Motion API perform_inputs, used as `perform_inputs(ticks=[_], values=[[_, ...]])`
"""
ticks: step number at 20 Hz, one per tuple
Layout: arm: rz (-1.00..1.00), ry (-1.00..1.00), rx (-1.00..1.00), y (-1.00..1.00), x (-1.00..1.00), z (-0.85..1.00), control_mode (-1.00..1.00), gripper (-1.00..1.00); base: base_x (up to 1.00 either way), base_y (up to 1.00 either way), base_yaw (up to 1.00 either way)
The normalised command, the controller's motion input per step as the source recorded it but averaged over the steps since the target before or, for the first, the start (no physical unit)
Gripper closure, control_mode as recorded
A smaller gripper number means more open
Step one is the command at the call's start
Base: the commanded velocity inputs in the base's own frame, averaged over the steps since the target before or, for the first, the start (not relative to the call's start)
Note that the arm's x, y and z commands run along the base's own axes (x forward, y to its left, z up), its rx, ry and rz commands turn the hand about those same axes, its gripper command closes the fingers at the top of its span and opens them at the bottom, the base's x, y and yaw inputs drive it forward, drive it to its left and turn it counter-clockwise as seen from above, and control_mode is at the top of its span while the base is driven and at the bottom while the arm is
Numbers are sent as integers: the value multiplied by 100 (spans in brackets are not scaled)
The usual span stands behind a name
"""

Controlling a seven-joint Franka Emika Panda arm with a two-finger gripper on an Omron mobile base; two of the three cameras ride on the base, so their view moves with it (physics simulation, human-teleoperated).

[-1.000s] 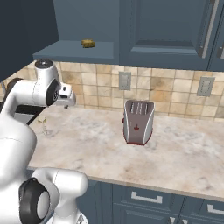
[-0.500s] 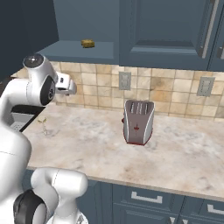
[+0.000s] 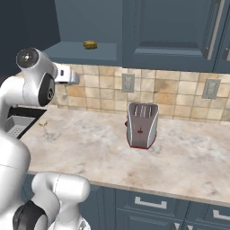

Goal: Locate and retrieve the sponge and dish brush from the cabinet. Place them next to the sink.

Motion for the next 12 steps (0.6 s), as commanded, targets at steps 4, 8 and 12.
perform_inputs(ticks=[4,8,12], values=[[0,2,-4,-25,4,41,-100,-100,0,0,0],[0,0,-7,-10,15,39,-100,-100,0,0,0],[0,0,-9,0,10,39,-100,-100,0,0,0]])
